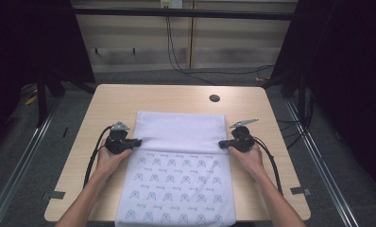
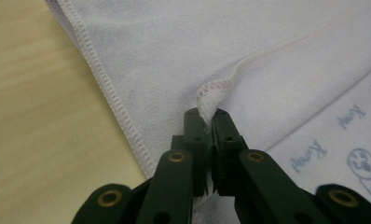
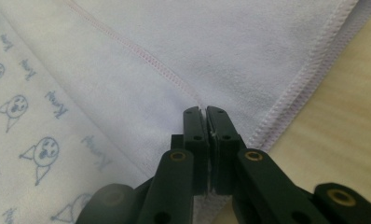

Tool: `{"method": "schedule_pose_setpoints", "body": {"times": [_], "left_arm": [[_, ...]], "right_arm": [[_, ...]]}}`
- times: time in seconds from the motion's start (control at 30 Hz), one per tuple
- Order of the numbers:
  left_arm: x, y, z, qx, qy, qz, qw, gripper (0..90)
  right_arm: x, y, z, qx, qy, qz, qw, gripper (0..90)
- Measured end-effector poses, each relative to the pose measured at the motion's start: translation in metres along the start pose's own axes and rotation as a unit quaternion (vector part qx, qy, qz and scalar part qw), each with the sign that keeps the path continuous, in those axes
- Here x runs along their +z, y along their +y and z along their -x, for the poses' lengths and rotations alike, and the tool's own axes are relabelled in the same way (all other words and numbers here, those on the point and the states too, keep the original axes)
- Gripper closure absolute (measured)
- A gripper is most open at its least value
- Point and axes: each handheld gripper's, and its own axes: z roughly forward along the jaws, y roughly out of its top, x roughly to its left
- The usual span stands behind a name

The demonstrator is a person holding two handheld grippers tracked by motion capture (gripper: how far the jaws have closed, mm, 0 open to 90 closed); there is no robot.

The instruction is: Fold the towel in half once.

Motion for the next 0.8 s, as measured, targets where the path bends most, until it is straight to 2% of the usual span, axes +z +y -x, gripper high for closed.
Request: {"method": "schedule_pose_setpoints", "body": {"times": [0.1, 0.17, 0.3, 0.33, 0.37, 0.43, 0.5, 0.57, 0.63, 0.7, 0.77, 0.8], "left_arm": [[0.011, 0.009, -0.007, -0.013, 0.016, 0.01, 0.9997, 86.6], [0.015, 0.013, -0.009, -0.012, 0.025, 0.009, 0.9996, 86.6], [0.019, 0.017, -0.018, -0.018, 0.029, 0.017, 0.9993, 86.6], [0.021, 0.018, -0.022, -0.032, 0.028, 0.025, 0.9988, 86.6], [0.022, 0.018, -0.026, -0.035, 0.029, 0.031, 0.9985, 86.6], [0.025, 0.02, -0.03, -0.054, 0.029, 0.038, 0.9974, 86.6], [0.028, 0.025, -0.032, -0.037, 0.038, 0.032, 0.9981, 86.7], [0.029, 0.028, -0.033, -0.033, 0.041, 0.026, 0.9983, 86.6], [0.03, 0.029, -0.033, -0.046, 0.04, 0.028, 0.9977, 86.7], [0.028, 0.03, -0.033, -0.045, 0.039, 0.026, 0.9979, 86.9], [0.021, 0.034, -0.032, -0.05, 0.039, 0.03, 0.9975, 87.0], [0.015, 0.037, -0.031, -0.043, 0.038, 0.03, 0.9979, 87.0]], "right_arm": [[0.009, 0.016, 0.009, 0.001, -0.016, -0.007, 0.9998, 87.7], [0.014, 0.025, 0.013, 0.003, -0.033, -0.007, 0.9994, 87.7], [0.026, 0.038, 0.026, 0.035, -0.043, 0.007, 0.9984, 87.6], [0.029, 0.041, 0.029, 0.043, -0.046, 0.014, 0.9979, 87.7], [0.032, 0.045, 0.031, 0.046, -0.05, 0.015, 0.9975, 87.6], [0.035, 0.05, 0.028, 0.038, -0.072, 0.013, 0.9966, 87.6], [0.038, 0.054, 0.024, 0.023, -0.087, 0.005, 0.9959, 87.6], [0.039, 0.055, 0.026, 0.028, -0.085, 0.011, 0.9959, 87.6], [0.039, 0.053, 0.029, 0.044, -0.077, 0.021, 0.9959, 87.6], [0.038, 0.053, 0.03, 0.036, -0.069, 0.022, 0.9967, 87.6], [0.034, 0.053, 0.033, 0.038, -0.039, 0.026, 0.9982, 87.2], [0.031, 0.052, 0.036, 0.046, -0.03, 0.033, 0.9979, 87.2]]}}
